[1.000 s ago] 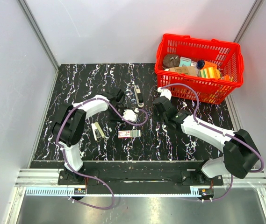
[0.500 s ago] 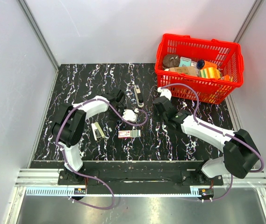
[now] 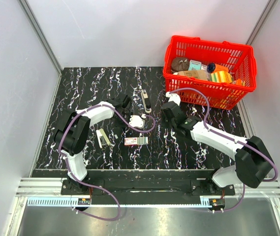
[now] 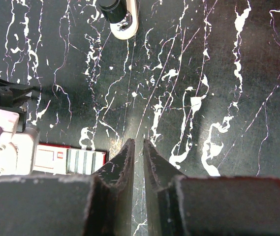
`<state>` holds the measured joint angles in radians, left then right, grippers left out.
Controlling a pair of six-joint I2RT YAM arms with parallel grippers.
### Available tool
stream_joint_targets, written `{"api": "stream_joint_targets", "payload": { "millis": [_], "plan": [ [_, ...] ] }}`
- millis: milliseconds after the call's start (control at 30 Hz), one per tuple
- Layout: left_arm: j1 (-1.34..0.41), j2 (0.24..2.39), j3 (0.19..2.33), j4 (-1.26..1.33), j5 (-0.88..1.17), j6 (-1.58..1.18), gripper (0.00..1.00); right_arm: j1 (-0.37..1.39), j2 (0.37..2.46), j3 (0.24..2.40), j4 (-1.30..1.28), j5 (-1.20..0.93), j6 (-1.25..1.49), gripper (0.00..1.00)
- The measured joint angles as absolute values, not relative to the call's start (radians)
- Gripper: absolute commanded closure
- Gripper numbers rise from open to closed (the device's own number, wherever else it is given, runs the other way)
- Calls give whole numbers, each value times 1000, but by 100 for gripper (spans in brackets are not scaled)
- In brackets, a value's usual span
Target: Unload the staples from the stapler
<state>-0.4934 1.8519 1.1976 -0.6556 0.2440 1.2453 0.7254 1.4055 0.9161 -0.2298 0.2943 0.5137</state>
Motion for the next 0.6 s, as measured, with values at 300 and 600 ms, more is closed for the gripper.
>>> {"api": "stream_joint_targets", "payload": {
  "millis": [300, 600],
  "plan": [
    [-497, 1849, 1198, -653, 234, 1208, 100, 725, 1406, 937, -241, 294, 513, 83],
    [-487, 1847, 1304, -751, 289, 1100, 100, 720, 1386, 972, -288, 297, 498, 82]
  ]
}}
